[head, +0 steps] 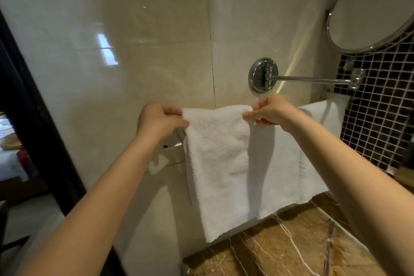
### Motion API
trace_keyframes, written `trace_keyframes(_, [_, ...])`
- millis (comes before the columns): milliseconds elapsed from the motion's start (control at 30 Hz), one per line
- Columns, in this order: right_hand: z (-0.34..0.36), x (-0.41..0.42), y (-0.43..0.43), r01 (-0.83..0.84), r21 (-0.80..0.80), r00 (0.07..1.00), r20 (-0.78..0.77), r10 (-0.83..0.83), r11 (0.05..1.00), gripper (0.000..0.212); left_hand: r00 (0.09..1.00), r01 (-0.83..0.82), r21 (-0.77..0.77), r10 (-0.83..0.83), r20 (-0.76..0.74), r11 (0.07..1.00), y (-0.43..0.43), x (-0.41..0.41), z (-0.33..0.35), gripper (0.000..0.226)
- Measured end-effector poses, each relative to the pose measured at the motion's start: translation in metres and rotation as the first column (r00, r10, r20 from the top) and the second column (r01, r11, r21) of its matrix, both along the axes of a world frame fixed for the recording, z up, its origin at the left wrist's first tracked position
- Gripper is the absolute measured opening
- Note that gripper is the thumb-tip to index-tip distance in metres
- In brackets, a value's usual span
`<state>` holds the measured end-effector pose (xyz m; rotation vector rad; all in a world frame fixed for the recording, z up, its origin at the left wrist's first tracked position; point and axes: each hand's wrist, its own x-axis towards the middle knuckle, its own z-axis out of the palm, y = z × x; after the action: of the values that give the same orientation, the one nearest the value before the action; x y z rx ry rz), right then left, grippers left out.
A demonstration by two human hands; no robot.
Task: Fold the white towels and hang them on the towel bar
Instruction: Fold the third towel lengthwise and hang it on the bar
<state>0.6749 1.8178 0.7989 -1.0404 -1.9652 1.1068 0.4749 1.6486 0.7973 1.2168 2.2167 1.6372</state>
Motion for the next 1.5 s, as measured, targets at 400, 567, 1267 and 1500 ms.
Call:
trace_keyframes(400, [-0.023,-0.001,0.007,0.048,0.156,0.995,0.076,-0.06,0.987,0.025,0.958,-0.071,-0.047,0.055,-0.282,0.996,-0.007,0.024,-0.025,0.023])
trace_keyframes(567, [-0.027,0.002,-0.001,0.059,0.471,0.959,0.218,-0.181,0.88,0.044,0.803,-0.153,-0.113,0.057,-0.593,0.982,-0.009,0.03,-0.025,0.027])
trace_keyframes(1267, [-0.091,0.0,-0.03,0.151,0.744,0.989,-0.108,-0.106,0.651,0.035,0.576,-0.067,0.121,0.137,-0.806,0.99,-0.027,0.06,-0.071,0.016])
trace_keyframes(1500, [-0.151,0.002,-0.03,0.161,0.21,0.937,-0.339,-0.083,0.964,0.013,0.962,-0.129,0.068,0.142,-0.232,0.989,-0.027,0.052,-0.144,0.015])
